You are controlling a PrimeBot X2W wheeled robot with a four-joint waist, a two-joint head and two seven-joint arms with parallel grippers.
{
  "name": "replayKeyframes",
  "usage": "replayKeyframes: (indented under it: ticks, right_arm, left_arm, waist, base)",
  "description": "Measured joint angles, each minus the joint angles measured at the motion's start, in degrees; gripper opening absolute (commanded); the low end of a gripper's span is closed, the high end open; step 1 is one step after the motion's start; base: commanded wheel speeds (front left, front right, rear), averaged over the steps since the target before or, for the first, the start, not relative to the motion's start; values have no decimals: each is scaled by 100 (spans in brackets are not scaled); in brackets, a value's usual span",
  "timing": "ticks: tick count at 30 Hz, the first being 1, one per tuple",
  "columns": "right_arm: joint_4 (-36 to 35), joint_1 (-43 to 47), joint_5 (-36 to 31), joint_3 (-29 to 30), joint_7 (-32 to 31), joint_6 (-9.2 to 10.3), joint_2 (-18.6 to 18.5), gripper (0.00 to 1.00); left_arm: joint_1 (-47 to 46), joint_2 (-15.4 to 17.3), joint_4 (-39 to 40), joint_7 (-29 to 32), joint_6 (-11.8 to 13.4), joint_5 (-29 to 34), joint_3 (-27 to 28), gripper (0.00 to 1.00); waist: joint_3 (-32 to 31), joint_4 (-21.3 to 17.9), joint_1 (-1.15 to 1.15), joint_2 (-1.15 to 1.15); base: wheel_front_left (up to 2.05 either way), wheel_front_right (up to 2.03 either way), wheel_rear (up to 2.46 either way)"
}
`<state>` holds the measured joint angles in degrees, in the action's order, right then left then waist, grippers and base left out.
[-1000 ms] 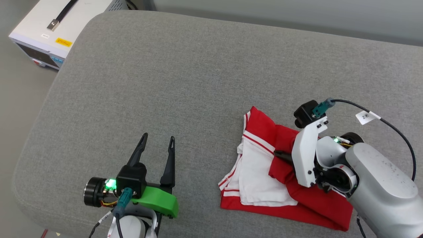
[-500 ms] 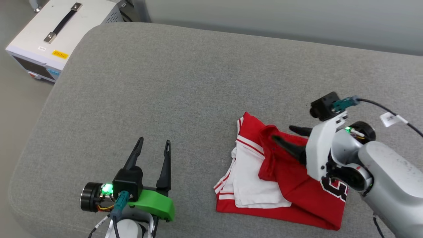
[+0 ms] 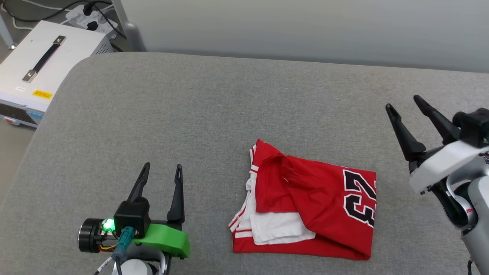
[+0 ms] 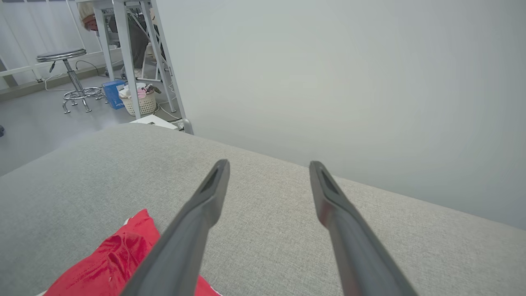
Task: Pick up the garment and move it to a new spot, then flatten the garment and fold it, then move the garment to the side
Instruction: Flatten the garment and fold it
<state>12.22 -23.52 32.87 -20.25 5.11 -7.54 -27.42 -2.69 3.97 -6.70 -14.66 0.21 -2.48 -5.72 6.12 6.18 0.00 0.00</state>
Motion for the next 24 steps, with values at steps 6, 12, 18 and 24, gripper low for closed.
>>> replayKeyframes:
  ticks: [6,12,18,24]
  right_arm:
    - [-224,700,-1091,932,812,1,398,100]
    - [-732,1460,-1673,1678,936,0,980,100]
    - [-1507,2092,-2130,2079,955,0,1592,100]
    - [-1656,2688,-2282,2320,955,1,1986,100]
  left_arm:
    - [133,23,141,0,2,0,73,100]
    - [195,27,218,0,-4,18,59,100]
    - [334,35,260,0,-32,18,56,100]
    - [427,42,255,0,-83,16,51,100]
  waist:
    - [-181,-177,0,0]
    - [-308,-262,0,0]
    - [-385,-315,0,0]
    - [-487,-318,0,0]
  base:
    - [0,0,0]
    - [0,0,0]
    - [0,0,0]
    - [0,0,0]
